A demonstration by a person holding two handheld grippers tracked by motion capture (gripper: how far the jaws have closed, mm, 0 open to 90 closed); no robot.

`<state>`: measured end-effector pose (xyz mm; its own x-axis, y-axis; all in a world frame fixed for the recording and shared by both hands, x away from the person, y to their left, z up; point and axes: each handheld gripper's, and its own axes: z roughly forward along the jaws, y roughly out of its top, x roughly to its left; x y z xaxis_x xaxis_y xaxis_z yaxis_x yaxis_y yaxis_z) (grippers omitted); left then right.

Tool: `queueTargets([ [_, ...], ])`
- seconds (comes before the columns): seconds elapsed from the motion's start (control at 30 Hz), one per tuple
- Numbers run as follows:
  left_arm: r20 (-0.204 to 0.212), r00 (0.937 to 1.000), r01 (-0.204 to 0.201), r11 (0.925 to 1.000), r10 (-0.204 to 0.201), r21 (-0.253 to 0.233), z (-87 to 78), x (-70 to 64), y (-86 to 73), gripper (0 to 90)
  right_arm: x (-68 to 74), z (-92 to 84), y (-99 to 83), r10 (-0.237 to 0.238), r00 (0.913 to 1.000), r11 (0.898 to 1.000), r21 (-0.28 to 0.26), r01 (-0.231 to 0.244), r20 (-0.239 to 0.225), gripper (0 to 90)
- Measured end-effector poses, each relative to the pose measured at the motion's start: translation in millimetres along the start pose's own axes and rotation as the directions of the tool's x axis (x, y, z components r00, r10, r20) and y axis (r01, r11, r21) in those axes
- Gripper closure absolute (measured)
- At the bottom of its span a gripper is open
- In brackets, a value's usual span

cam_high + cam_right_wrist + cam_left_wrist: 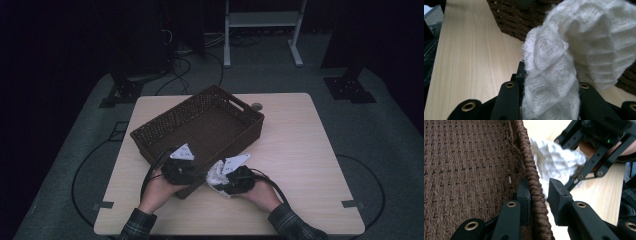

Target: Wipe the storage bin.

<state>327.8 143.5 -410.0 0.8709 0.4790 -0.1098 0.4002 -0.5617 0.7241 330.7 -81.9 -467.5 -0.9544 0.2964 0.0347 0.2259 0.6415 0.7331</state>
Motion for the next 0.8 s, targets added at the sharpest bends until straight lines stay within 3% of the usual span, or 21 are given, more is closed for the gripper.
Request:
queueTargets([
  [0.47,0.000,1.0000,-0.001,1.0000,0.001,-0.001,-0.1,0.2,0.1,70.7,18.3,12.1,6.8,-0.054,0.9974,0.999,-0.010,0.053,-0.047,68.2],
  [0.8,0.001,1.0000,0.000,1.0000,0.000,0.000,-0.2,0.2,0.1,70.7,37.2,16.6,14.5,-0.076,0.9896,0.997,-0.042,0.071,-0.122,68.2],
])
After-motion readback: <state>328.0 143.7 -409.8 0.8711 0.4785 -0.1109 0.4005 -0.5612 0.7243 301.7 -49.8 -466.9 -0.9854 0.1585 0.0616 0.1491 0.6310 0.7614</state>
